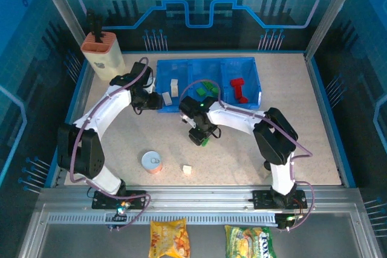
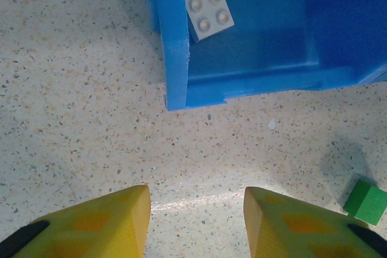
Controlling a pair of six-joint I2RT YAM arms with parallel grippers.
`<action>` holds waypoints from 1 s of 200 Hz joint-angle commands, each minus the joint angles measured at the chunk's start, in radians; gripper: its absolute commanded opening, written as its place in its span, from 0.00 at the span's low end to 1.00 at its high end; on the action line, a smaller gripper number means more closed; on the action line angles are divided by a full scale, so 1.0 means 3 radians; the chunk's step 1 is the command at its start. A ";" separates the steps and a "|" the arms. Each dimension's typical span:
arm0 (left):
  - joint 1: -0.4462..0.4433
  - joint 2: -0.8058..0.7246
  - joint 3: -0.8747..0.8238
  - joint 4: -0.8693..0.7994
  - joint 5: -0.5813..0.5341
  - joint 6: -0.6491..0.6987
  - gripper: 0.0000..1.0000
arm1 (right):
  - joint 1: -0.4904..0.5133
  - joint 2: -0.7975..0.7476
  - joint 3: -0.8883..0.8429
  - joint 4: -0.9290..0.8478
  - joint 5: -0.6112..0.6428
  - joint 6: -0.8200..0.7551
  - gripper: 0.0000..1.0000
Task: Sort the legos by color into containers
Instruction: Pick up the lego from the center of the table.
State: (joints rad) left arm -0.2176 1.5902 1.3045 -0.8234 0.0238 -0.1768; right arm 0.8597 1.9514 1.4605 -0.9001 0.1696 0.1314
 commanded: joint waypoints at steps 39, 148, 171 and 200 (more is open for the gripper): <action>0.0030 -0.0116 -0.0070 0.0039 0.0095 0.0070 0.46 | 0.0078 0.0325 0.0241 -0.0317 -0.0015 -0.0101 0.59; 0.0035 -0.0141 -0.0075 0.0041 0.0115 0.0070 0.43 | 0.0085 0.0490 0.0306 -0.0372 0.0071 -0.0094 0.54; 0.0036 -0.0146 -0.0081 0.0045 0.0115 0.0064 0.43 | 0.0085 0.0515 0.0310 -0.0374 0.0075 -0.0093 0.55; 0.0035 -0.0147 -0.0075 0.0045 0.0120 0.0067 0.43 | 0.0085 0.0546 0.0317 -0.0384 0.0069 -0.0090 0.52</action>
State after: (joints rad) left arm -0.2176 1.5753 1.2984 -0.8097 0.0353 -0.1764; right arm 0.8719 2.0899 1.5318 -0.9798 0.1825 0.1108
